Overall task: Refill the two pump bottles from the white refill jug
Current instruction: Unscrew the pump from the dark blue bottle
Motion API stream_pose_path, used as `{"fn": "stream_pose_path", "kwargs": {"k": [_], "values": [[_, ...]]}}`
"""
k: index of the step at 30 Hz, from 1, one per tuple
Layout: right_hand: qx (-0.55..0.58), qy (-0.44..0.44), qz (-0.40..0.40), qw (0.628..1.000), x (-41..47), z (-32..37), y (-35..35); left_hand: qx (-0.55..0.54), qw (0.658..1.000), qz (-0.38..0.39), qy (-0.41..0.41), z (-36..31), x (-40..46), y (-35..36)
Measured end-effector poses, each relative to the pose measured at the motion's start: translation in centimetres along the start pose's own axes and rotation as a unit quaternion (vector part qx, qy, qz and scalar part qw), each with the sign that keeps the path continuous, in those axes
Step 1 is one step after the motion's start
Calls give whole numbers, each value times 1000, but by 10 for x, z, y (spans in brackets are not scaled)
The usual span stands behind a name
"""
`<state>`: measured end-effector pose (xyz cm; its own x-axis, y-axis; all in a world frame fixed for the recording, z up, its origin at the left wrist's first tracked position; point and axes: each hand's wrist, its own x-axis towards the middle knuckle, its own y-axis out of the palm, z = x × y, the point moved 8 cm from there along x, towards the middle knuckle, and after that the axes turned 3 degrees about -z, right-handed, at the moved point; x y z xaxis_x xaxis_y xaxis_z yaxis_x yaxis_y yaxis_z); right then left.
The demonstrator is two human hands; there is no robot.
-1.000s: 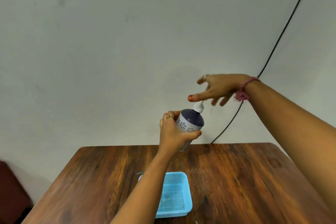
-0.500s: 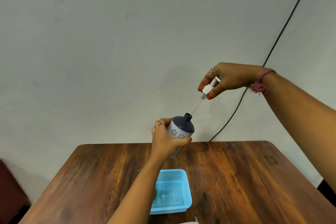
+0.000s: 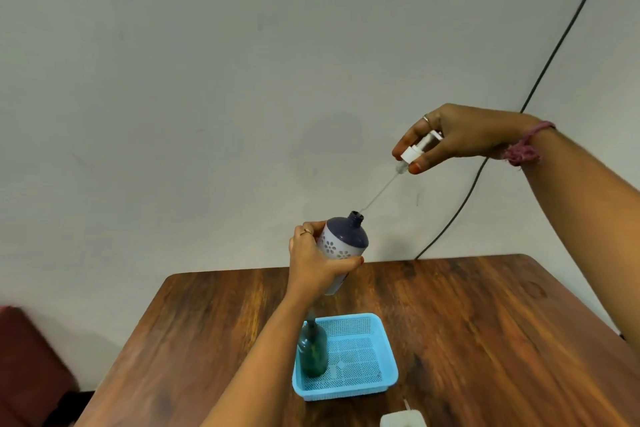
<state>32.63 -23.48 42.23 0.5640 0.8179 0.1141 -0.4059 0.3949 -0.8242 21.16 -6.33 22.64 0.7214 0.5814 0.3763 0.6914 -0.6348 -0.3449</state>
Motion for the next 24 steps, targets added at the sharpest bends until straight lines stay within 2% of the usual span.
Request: {"fn": "stream_pose_path", "kwargs": {"k": [4,8,11,15,17,20,24], "values": [[-12,19,-23,999,-1,-10,6,-13,1000,7,7,5,1,-6],[99,42,-75,991,-27,-19,15,-15,1000,7,-5,17,7,-17],[227,72,-139,961,-54,-28,41,-28,999,1,-32,30,9,-26],[286,157,-275,905,-91,-56,110,-41,998,8,-50,41,5,-29],[266,205,-337,880,-114,-64,151,-51,997,13,-58,45,0,-28],[205,238,-375,872,-151,-53,212,-66,995,8,-67,55,-11,-27],[92,182,-443,873,-186,-18,286,-89,992,4,-87,67,-25,-27]]}}
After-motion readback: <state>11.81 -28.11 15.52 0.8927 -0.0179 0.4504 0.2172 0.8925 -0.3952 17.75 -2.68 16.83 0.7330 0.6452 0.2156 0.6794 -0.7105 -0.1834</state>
